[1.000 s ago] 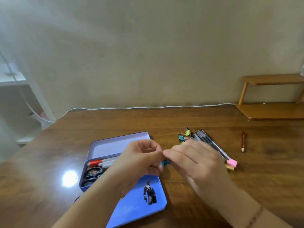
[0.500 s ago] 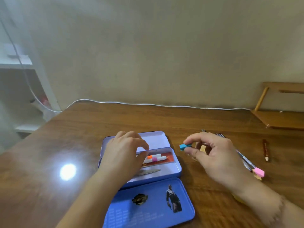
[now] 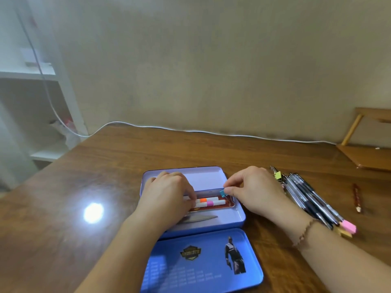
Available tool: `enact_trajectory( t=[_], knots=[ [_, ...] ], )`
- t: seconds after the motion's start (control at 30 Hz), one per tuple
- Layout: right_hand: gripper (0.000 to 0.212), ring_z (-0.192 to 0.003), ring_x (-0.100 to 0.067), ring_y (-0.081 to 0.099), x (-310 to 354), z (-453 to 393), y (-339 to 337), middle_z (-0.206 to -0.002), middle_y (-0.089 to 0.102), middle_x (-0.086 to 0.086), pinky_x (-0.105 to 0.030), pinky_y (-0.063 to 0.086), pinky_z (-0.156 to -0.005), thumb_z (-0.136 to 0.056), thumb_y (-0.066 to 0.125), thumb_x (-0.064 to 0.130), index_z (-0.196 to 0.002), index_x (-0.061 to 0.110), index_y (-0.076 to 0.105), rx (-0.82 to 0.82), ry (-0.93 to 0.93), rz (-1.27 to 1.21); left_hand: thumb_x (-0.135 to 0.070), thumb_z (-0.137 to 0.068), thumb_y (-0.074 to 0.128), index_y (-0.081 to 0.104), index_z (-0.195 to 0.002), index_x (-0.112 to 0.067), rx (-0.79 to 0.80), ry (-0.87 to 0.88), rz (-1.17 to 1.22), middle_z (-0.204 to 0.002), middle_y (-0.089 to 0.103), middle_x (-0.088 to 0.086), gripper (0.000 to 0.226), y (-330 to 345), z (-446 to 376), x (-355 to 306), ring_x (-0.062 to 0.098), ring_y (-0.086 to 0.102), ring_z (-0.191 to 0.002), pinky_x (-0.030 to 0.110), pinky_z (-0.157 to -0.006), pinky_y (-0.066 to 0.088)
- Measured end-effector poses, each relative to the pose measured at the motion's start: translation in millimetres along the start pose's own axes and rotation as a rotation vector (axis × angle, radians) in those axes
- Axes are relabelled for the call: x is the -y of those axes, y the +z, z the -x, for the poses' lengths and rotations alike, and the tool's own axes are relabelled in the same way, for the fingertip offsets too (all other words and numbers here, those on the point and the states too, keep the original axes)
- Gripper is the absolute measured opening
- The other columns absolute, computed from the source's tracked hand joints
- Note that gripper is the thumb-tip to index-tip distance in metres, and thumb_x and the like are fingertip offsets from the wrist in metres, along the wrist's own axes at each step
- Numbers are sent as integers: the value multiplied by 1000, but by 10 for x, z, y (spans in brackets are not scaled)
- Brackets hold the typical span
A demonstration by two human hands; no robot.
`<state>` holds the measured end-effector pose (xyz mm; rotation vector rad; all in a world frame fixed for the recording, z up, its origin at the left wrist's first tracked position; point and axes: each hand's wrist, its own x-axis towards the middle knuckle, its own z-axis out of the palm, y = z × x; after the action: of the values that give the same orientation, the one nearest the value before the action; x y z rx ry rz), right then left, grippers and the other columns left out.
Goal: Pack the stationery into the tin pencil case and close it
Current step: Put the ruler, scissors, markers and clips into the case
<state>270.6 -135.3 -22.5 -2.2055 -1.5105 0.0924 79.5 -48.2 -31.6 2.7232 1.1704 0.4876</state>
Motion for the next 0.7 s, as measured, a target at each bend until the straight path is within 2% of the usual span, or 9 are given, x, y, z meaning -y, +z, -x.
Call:
enact_trajectory(
  t=[0.1,0.27,0.4,0.5,0.57,0.63,0.7],
  knots=[
    [10,-84,-7,54,23,8,-1,-84,69,19,-25,40,-62,-84,70,44,-88,37,75,-34,-65,137,-41,-83,71,77,-87,-42,-2,-5,-3,-109,67,-19,7,7,0,2,9,59,-100,35,-86,50],
    [11,-86,-8,49,6,28,38,-74,59,19,-29,37,-66,-81,70,48,-82,37,70,-70,-65,149,-40,-83,71,76,-86,-40,-6,-27,-6,-101,70,-18,6,23,-4,1,9,62,-91,35,-83,52],
    [12,-87,-10,47,5,23,87,-79,60,16,-32,35,-72,-83,68,48,-83,36,64,-97,-100,211,-40,-85,67,72,-89,-36,18,-20,-7,-99,70,-15,8,35,-7,5,10,62,-91,32,-77,53],
    [11,-90,-12,49,36,30,68,-85,63,16,-34,37,-77,-85,63,46,-87,35,65,-108,-161,265,-43,-84,66,68,-94,-34,81,-12,34,-102,68,-14,15,29,-4,14,12,60,-96,31,-80,52],
    [12,-86,-16,52,-4,30,-74,-82,67,14,-35,42,-77,-85,64,44,-85,33,68,-214,-195,207,-44,-81,68,65,-97,-34,121,1,44,-104,66,-13,19,17,1,11,14,58,-99,32,-82,50],
    [8,-76,-18,57,-148,-5,-344,-76,69,12,-35,48,-71,-83,68,37,-81,29,71,-369,-155,38,-44,-83,67,62,-99,-34,141,25,41,-106,64,-12,19,4,7,5,14,57,-101,31,-83,49],
    [3,-69,-13,58,-376,-40,-604,-76,67,16,-32,49,-67,-84,69,30,-81,31,71,-421,-85,-78,-46,-87,63,60,-100,-35,172,60,73,-108,62,-13,17,-11,20,-8,14,55,-102,31,-85,48]
  ],
)
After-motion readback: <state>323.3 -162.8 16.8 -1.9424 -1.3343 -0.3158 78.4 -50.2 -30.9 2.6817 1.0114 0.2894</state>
